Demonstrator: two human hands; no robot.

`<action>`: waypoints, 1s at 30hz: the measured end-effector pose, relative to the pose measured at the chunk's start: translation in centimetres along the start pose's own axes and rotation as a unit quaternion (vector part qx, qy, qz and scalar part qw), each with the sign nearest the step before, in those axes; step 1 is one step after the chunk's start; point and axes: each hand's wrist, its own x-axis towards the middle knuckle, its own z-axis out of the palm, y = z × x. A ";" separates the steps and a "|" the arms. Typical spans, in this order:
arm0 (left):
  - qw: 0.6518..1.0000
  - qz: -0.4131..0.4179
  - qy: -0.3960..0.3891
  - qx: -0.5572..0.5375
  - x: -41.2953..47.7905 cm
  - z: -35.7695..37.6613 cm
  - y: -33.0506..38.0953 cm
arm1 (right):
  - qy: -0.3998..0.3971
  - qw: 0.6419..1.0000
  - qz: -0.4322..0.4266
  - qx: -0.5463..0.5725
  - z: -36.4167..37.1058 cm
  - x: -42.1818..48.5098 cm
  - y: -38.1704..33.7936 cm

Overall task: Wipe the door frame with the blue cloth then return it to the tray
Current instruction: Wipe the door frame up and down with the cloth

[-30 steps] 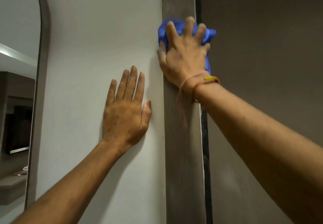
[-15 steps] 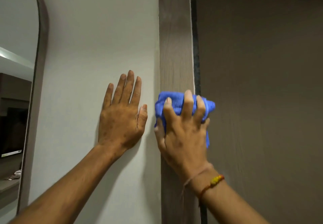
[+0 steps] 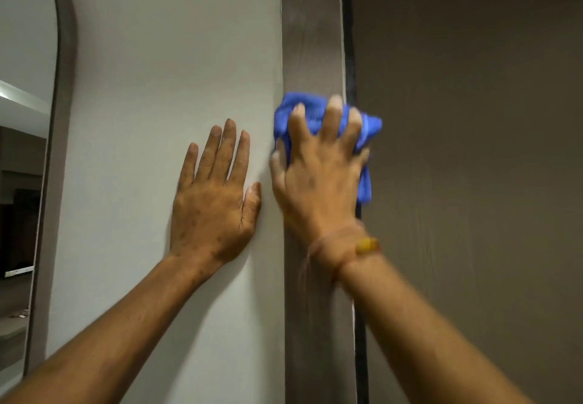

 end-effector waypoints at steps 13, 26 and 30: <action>1.000 -0.006 -0.007 0.002 0.1 -0.1 -0.2 | -0.031 0.999 -0.024 -0.027 -0.7 3.7 -0.1; 0.924 -0.101 -0.045 -0.366 -7.0 -5.7 7.8 | -0.151 0.960 0.125 0.201 -6.4 -14.8 4.9; 0.838 -0.166 -0.104 -0.509 -10.1 -8.6 13.5 | -0.116 0.906 0.290 0.286 -10.6 -17.6 8.9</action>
